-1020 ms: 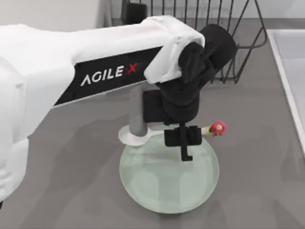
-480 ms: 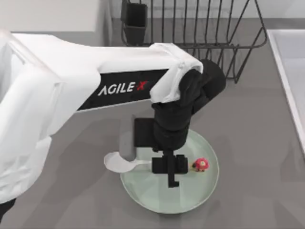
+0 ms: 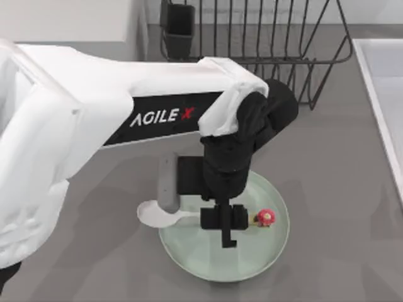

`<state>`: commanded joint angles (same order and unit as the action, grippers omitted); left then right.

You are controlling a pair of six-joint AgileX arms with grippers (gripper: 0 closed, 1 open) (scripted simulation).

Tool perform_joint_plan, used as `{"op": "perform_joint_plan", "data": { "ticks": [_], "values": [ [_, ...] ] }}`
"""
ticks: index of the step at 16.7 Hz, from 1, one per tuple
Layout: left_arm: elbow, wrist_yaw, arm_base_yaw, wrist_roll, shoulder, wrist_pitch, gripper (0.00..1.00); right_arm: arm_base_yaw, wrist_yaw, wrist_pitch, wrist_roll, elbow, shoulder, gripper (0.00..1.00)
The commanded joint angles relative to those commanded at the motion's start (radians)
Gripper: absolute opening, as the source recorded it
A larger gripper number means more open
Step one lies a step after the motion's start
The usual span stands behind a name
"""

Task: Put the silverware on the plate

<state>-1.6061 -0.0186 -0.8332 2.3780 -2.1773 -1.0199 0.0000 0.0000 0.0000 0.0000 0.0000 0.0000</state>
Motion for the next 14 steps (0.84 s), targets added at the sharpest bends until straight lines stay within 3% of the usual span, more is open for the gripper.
{"op": "perform_joint_plan", "data": {
  "ticks": [8, 14],
  "values": [
    [0.0, 0.0, 0.0, 0.0, 0.0, 0.0, 0.98, 0.0, 0.0, 0.0, 0.0, 0.0, 0.0, 1.0],
    [0.0, 0.0, 0.0, 0.0, 0.0, 0.0, 1.0, 0.0, 0.0, 0.0, 0.0, 0.0, 0.0, 1.0]
  ]
}}
